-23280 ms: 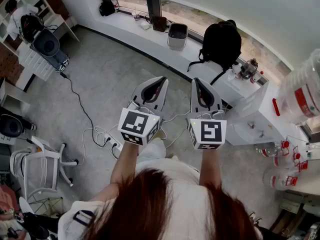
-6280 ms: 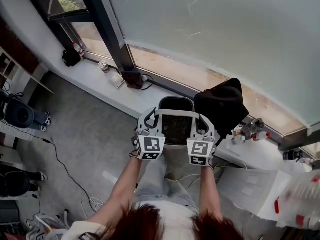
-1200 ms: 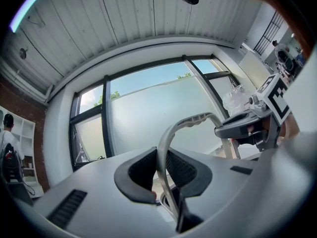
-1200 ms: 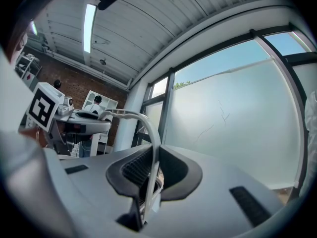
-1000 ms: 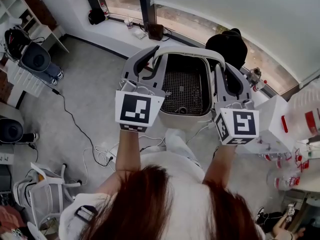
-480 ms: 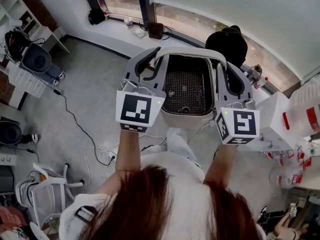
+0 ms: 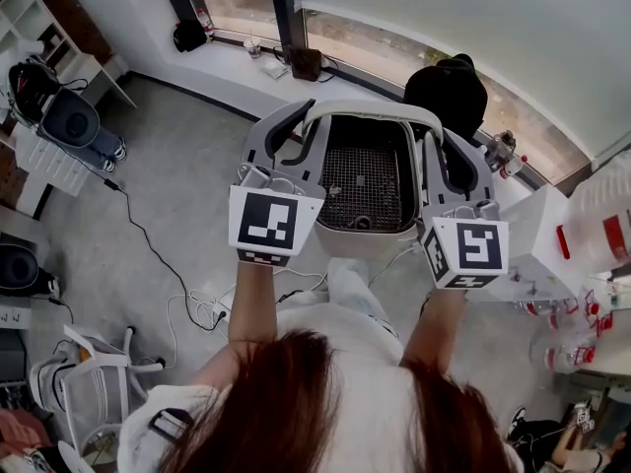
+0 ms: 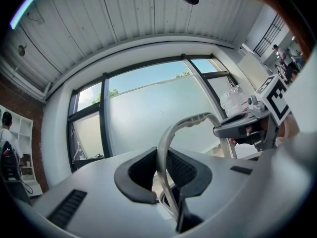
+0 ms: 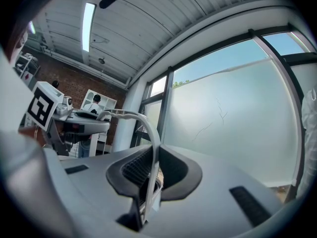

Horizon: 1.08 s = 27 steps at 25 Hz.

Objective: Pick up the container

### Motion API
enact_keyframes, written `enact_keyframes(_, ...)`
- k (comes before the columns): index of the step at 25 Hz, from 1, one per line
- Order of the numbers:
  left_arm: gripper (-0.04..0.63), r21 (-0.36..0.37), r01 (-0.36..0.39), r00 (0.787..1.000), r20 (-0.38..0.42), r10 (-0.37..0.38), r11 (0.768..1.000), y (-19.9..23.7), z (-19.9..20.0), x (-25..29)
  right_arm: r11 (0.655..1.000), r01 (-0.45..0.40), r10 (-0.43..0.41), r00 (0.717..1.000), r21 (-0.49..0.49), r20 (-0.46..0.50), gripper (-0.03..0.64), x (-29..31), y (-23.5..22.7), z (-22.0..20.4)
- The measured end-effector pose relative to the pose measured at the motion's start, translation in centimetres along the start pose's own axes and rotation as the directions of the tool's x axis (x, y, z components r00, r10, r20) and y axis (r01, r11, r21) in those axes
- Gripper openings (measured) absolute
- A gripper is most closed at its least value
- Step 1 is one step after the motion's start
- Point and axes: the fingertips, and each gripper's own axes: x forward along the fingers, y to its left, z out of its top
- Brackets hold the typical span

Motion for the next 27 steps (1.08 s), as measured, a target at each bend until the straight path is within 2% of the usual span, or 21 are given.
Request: enact_keyframes(27, 0.064, -0.013, 0.025, 1.000, -0.012, -0.025, 1.000, 0.38, -0.91, 0.43, 1.000, 0.022, -0.022, 1.000, -0.008, -0.014, 0.051, 0.37, 0.29, -0.33)
